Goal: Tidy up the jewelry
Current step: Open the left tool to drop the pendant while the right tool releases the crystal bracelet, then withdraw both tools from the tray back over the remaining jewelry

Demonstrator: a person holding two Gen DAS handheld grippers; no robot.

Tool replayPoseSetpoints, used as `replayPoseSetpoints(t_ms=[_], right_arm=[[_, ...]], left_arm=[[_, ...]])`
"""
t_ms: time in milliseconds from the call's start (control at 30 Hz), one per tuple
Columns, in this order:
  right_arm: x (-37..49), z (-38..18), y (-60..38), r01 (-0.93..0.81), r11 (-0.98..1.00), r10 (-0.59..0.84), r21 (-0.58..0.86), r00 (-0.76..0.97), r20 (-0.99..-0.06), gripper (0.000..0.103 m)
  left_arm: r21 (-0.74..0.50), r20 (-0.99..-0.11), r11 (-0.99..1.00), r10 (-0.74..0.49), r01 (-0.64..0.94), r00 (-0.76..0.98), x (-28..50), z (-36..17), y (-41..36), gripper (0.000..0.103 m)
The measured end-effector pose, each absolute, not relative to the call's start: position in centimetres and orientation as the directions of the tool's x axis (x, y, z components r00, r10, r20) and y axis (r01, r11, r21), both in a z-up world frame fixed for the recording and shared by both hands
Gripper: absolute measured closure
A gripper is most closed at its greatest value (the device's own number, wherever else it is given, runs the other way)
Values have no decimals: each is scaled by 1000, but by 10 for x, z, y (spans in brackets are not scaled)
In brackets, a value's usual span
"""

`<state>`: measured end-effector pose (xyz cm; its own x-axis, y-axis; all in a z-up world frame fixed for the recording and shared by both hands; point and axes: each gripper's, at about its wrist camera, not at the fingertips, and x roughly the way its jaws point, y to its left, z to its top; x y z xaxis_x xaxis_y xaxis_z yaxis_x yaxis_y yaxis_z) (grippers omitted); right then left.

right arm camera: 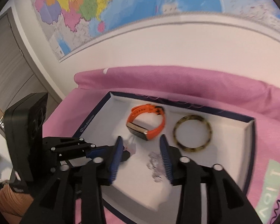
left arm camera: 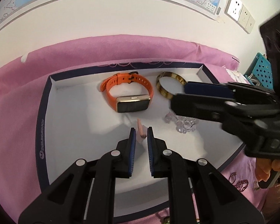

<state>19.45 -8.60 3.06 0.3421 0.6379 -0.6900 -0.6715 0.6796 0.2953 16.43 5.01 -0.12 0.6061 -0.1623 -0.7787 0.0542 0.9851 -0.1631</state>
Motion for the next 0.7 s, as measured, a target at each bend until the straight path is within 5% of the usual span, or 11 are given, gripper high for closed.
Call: replayPoseSetpoints(t_ms=[133,200,267,700], right_arm=[[193,31,-101,-654,695,635,298,362,-683,61],[193,29,-110,-641,704,632,305,370,-681,59],[192,28,-117,-627,713,631,315,377,-678,54],[142,41,-168,-642,711,641,287,424,-640,44]], left_arm=[[-168,-768,984,-167,57,618,165,2,50,90],[-161,-765,986,-155,48,626,163,3,50,59],[-150,-752,988,-138,38,645,158,8,53,49],[-85,-671,995,-96,52,735,91,44,50,32]])
